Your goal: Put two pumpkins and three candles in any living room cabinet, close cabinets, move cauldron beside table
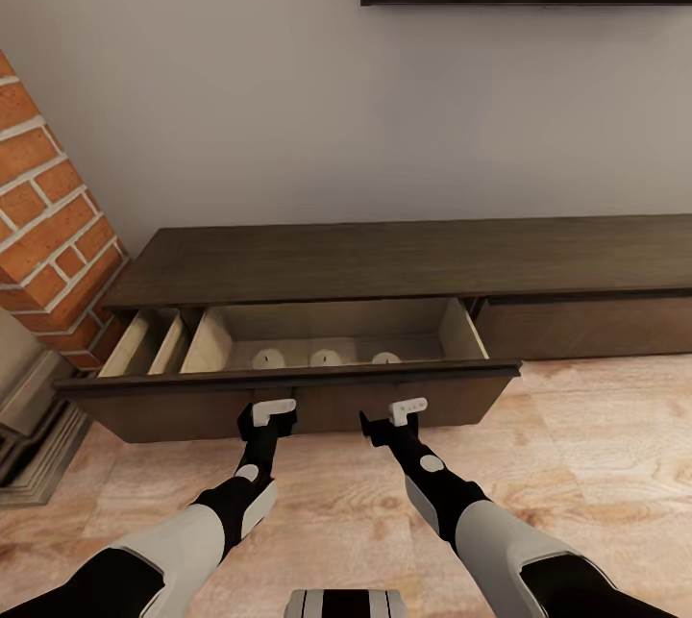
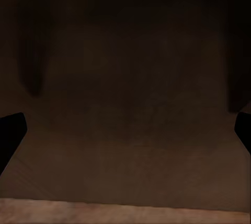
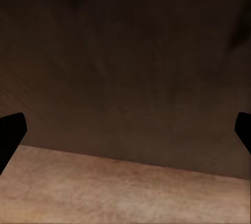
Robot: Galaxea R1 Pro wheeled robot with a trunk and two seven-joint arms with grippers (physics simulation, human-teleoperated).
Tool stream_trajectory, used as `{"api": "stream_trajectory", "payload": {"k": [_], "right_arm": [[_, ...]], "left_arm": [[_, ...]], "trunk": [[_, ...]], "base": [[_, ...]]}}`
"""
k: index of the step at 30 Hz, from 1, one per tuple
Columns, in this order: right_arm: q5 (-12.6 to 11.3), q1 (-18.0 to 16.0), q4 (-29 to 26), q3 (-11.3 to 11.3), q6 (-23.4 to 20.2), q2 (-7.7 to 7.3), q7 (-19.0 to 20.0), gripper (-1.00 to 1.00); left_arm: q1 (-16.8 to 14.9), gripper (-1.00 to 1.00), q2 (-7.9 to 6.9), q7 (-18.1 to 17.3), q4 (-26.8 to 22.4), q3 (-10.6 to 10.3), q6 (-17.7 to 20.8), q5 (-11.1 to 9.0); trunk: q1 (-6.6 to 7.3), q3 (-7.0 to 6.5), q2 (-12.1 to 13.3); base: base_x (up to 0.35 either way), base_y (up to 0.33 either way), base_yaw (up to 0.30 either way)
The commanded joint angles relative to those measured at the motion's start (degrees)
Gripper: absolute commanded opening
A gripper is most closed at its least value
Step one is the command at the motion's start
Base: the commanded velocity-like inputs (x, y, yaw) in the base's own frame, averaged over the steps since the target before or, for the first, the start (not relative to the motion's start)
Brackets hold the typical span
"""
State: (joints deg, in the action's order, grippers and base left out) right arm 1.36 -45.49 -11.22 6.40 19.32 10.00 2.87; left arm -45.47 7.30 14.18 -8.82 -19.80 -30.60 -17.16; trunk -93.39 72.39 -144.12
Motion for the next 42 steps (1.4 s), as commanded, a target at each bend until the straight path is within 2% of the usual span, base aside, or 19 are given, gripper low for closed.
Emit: {"api": "stream_trajectory", "payload": {"k": [1, 16, 42], "right_arm": [[0.14, -0.04, 0.06, 0.02, 0.19, 0.00, 0.03, 1.00], [0.14, -0.04, 0.06, 0.02, 0.19, 0.00, 0.03, 1.00], [0.14, -0.04, 0.06, 0.02, 0.19, 0.00, 0.03, 1.00]], "left_arm": [[-0.05, 1.00, 0.00, 0.33, 0.03, -0.41, -0.18, -0.33], [-0.05, 1.00, -0.09, 0.33, 0.03, -0.42, -0.17, -0.33], [-0.05, 1.00, -0.09, 0.24, 0.03, -0.42, -0.15, -0.32]], "trunk": [[-0.01, 0.04, -0.01], [-0.01, 0.04, -0.01], [-0.01, 0.04, -0.01]], "base": [[0.186, 0.000, 0.000], [0.208, 0.000, 0.000], [0.073, 0.000, 0.000]]}}
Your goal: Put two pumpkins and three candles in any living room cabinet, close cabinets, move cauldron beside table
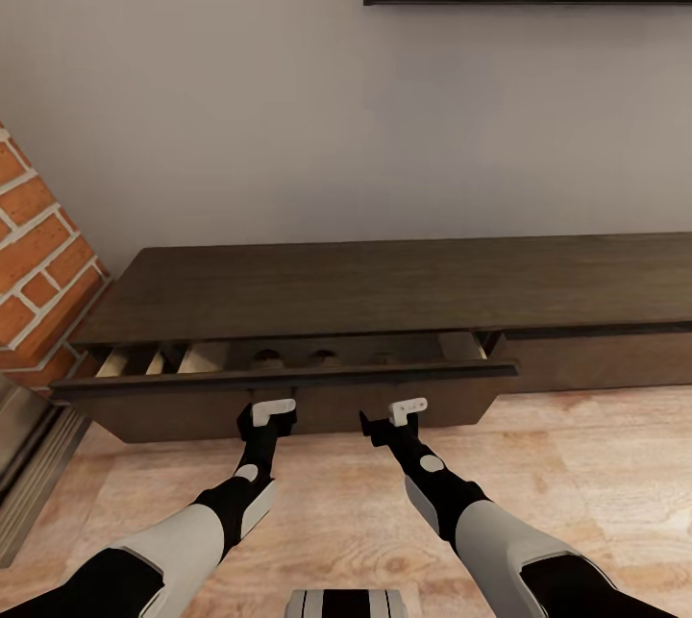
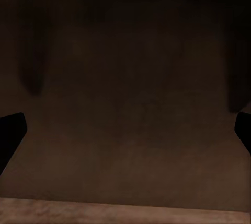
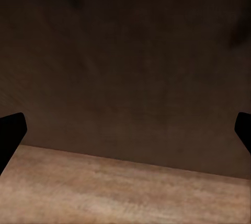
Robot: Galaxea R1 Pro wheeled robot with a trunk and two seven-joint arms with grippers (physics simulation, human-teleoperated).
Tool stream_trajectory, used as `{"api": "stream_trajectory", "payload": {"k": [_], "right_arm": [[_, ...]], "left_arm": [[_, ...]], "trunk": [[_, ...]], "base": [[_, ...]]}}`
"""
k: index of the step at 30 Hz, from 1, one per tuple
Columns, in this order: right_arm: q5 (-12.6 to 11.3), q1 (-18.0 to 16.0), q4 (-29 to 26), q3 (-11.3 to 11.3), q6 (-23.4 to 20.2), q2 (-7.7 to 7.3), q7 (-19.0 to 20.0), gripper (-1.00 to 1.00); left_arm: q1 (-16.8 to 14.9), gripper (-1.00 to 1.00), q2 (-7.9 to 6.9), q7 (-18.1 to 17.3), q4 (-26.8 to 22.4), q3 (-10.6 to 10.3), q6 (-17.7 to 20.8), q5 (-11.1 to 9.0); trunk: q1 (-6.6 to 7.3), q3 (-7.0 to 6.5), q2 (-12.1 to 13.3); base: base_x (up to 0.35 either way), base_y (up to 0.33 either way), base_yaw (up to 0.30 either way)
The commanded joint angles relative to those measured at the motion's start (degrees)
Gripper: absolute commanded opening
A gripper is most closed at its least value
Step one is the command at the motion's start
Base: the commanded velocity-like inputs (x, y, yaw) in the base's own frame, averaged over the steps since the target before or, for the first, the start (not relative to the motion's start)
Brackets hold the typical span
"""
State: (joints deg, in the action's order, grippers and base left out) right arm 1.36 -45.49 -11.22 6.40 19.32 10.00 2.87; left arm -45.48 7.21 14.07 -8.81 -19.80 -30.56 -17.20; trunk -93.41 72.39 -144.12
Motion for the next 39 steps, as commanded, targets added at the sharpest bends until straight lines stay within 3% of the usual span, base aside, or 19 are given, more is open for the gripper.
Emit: {"api": "stream_trajectory", "payload": {"k": [1, 13, 39], "right_arm": [[0.14, -0.04, 0.06, 0.02, 0.19, 0.00, 0.03, 1.00], [0.14, -0.04, 0.06, 0.02, 0.19, 0.00, 0.03, 1.00], [0.14, -0.04, 0.06, 0.02, 0.19, 0.00, 0.03, 1.00]], "left_arm": [[-0.05, 1.00, 0.00, 0.35, 0.03, -0.41, -0.17, -0.29], [-0.05, 1.00, 0.00, 0.35, 0.03, -0.41, -0.11, -0.26], [-0.05, 1.00, 0.00, 0.35, 0.06, -0.41, -0.02, -0.29]], "trunk": [[0.01, 0.04, -0.02], [0.01, 0.04, -0.02], [0.01, 0.04, -0.02]], "base": [[0.000, 0.000, 0.000], [0.039, 0.000, 0.000], [0.139, 0.000, 0.000]]}}
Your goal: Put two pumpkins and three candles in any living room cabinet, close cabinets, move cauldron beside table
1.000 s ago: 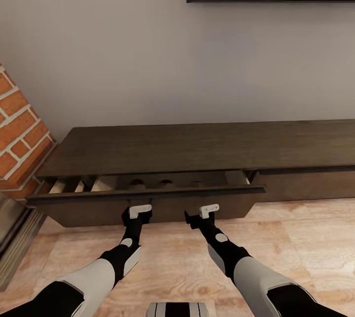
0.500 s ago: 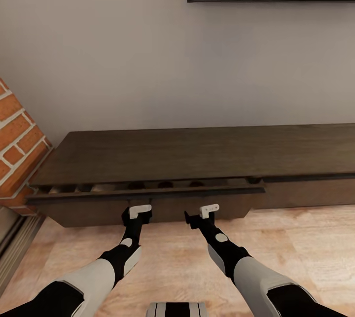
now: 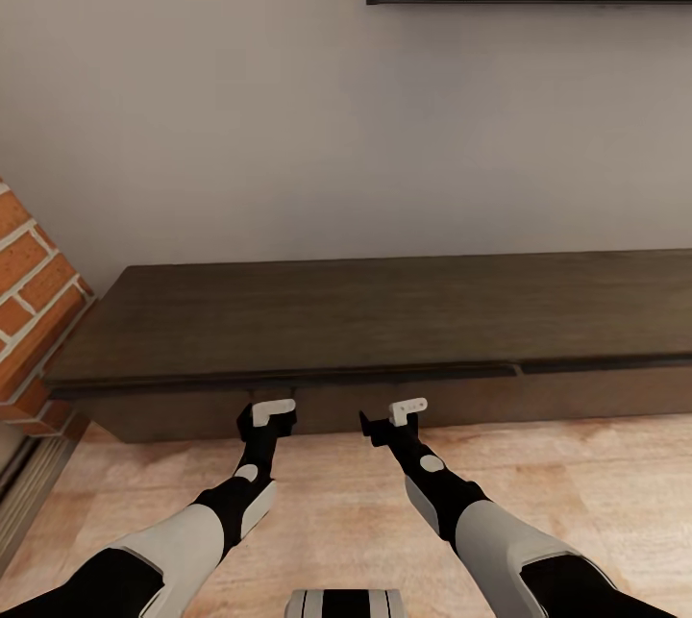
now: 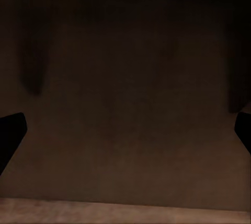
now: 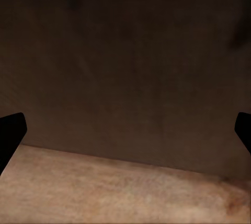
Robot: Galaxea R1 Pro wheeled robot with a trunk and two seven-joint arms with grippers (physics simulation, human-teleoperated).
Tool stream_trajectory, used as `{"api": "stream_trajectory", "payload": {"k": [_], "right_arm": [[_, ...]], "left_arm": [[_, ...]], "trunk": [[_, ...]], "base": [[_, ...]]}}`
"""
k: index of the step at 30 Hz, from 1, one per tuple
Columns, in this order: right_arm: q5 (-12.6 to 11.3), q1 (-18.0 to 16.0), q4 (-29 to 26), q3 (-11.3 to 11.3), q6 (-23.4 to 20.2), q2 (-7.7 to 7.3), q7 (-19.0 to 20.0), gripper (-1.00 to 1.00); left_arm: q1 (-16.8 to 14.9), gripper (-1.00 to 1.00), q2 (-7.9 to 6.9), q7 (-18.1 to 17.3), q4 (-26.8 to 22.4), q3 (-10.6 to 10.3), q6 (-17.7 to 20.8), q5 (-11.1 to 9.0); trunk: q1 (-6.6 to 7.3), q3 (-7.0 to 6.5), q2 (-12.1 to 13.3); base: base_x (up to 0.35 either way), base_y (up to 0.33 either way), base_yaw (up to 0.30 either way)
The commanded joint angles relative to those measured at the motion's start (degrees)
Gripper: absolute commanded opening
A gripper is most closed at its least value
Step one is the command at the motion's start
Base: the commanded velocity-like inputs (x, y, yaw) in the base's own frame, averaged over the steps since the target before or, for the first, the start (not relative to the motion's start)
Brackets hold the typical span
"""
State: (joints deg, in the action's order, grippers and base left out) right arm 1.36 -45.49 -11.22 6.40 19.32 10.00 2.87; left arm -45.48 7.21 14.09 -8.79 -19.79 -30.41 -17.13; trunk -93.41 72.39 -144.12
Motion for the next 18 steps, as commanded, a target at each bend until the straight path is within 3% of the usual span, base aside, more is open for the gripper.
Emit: {"api": "stream_trajectory", "payload": {"k": [1, 18], "right_arm": [[0.14, -0.04, 0.06, 0.02, 0.19, 0.00, 0.04, 1.00], [0.14, -0.04, 0.01, 0.02, 0.19, 0.00, 0.03, 1.00]], "left_arm": [[-0.05, 1.00, 0.00, 0.32, 0.05, -0.43, -0.18, -0.36], [-0.05, 1.00, 0.00, 0.32, 0.09, -0.49, -0.16, -0.36]], "trunk": [[0.01, 0.04, -0.01], [0.01, 0.04, -0.01]], "base": [[0.013, 0.000, 0.000], [0.001, 0.000, 0.000]]}}
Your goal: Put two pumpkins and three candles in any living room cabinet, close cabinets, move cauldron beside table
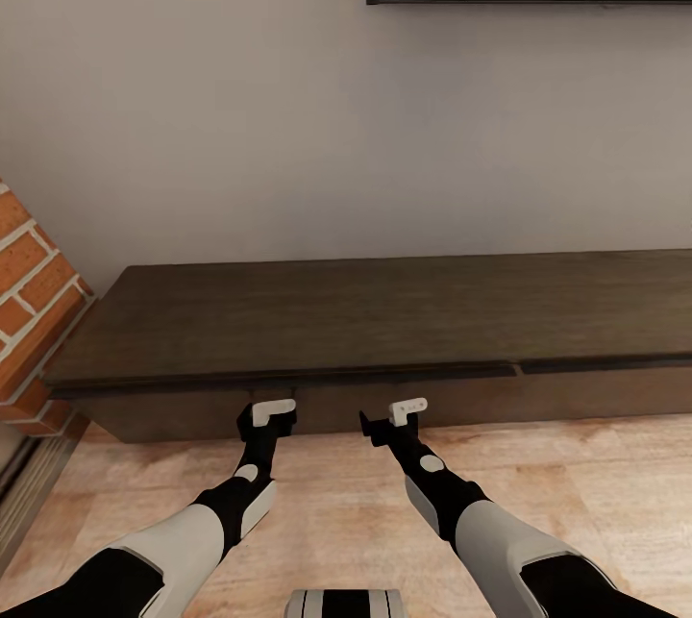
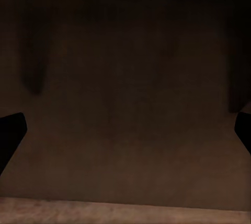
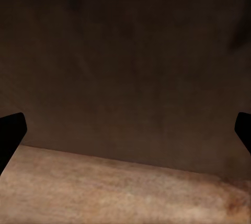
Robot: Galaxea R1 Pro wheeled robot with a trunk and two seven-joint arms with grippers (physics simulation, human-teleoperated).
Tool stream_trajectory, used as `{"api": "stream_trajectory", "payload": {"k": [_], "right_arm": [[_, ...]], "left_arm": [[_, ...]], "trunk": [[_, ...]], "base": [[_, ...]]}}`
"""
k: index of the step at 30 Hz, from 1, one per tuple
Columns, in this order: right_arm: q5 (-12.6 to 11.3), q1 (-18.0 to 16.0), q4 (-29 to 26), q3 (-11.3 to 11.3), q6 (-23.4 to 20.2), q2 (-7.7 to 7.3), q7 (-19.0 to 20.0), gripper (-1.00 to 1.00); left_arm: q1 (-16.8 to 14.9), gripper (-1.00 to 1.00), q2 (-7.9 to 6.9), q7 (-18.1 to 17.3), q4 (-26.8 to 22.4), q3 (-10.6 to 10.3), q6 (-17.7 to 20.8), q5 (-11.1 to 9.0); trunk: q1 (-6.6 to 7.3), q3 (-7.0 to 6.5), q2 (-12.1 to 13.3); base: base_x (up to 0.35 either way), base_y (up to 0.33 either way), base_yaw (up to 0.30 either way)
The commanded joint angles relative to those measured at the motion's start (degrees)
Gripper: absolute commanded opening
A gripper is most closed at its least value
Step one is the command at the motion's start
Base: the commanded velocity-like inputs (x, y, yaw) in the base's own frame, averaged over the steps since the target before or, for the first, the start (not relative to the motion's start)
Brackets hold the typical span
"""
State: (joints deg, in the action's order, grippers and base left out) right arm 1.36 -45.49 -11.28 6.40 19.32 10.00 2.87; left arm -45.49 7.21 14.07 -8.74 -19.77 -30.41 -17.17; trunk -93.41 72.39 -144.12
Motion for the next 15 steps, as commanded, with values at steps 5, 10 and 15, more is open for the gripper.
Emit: {"api": "stream_trajectory", "payload": {"k": [5, 10, 15], "right_arm": [[0.14, -0.03, 0.11, 0.02, 0.19, 0.00, 0.03, 1.00], [0.14, -0.03, 0.11, 0.05, 0.17, 0.00, -0.01, 1.00], [0.06, -0.03, -0.03, -0.02, -0.18, 0.00, 0.08, 1.00]], "left_arm": [[-0.04, 1.00, 0.00, 0.35, 0.04, -0.45, -0.10, -0.32], [-0.04, 1.00, 0.00, 0.35, 0.04, -0.44, -0.05, -0.32], [-0.04, 1.00, 0.00, 0.28, 0.04, -0.44, -0.01, -0.32]], "trunk": [[0.01, 0.04, -0.02], [0.01, 0.04, -0.02], [0.01, 0.04, -0.02]], "base": [[-0.098, 0.000, 0.000], [-0.281, 0.000, 0.000], [-0.265, 0.000, 0.000]]}}
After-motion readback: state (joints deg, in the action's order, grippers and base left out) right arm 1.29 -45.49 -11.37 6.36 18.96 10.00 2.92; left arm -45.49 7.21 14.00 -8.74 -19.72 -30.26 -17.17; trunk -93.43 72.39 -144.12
